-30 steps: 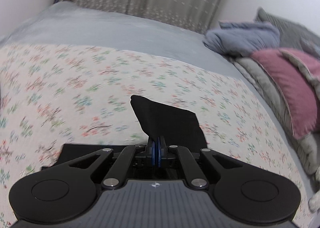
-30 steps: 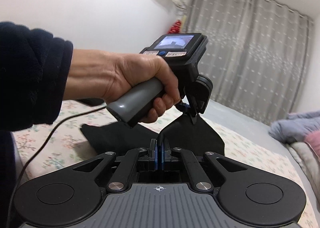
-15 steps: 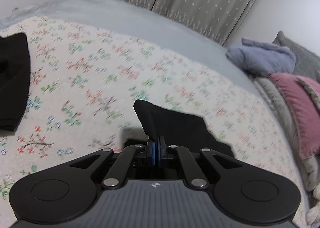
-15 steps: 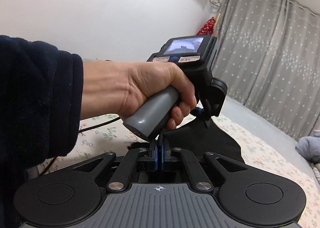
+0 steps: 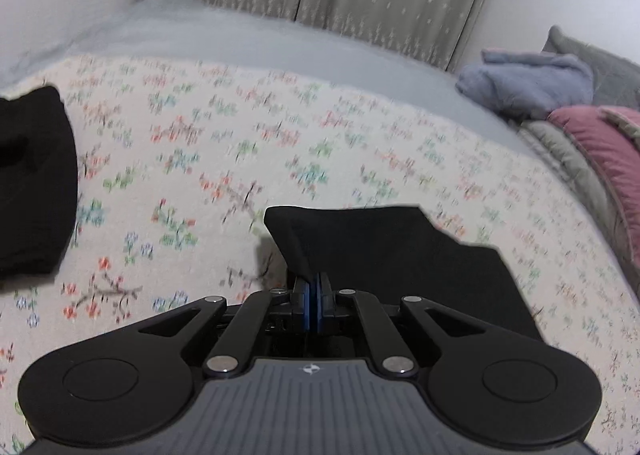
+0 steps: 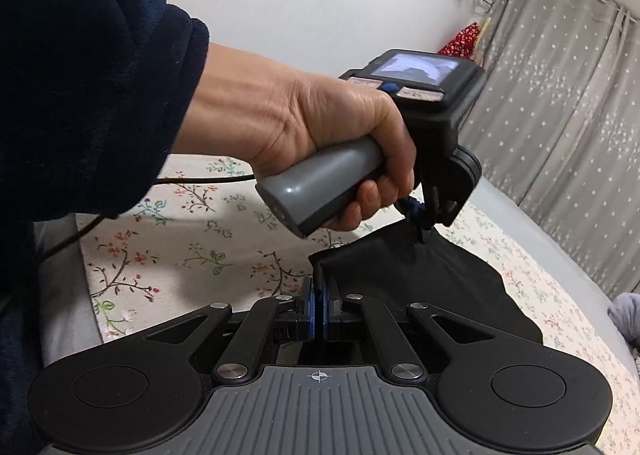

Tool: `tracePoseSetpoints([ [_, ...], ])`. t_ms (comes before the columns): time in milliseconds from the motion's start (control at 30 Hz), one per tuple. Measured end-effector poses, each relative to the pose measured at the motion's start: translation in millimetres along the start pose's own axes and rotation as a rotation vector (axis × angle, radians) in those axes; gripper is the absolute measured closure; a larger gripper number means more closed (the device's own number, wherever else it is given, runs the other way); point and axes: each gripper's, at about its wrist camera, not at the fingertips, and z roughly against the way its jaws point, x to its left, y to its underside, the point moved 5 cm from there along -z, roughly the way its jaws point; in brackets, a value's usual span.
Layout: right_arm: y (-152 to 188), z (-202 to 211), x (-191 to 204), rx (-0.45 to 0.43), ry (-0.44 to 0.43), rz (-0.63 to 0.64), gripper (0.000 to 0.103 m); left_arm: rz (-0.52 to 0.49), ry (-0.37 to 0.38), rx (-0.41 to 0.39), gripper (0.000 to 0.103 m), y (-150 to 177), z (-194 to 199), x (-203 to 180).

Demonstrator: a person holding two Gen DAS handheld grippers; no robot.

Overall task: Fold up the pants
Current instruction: 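Lower the folded edge and open both tools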

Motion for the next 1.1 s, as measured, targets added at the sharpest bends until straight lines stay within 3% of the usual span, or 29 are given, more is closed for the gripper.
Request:
tracePoseSetpoints([
  [167,0,-2,0,-0.009,0.021,-0.019,0.1,0.0,-0.024,0.021,0.078,5,-10,2],
  [333,3,-7,-1,0.025,-0.022,-0.061,0.095,-0.003,-0.041,0.018,0.077,12,-10,1],
  [467,6,-2,0,0.046,-0.074,-0.073,0.087,-0.002,-0.057,0.015,0.067,11,-5,4],
  [633,3,21,-13,0.08,-0.269,-0.185,0.05,0.059,-0.087,-0.023,0.065,4,17,17],
  [700,1,39,-25,0.066,-0.338,-0.235,0.049,0.057,-0.122,-0.037,0.065,2,29,20],
  [833,3,72,-71,-0.001,-0.436,-0.368,0.05,0.06,-0.115,-0.063,0.065,3,53,17],
  [933,10,78,-117,-0.024,-0.335,-0.496,0.051,0.033,-0.076,-0.086,0.065,9,72,-3],
  [1100,35,58,-156,0.076,-0.107,-0.574,0.061,-0.063,-0.004,-0.083,0.065,28,92,-55],
])
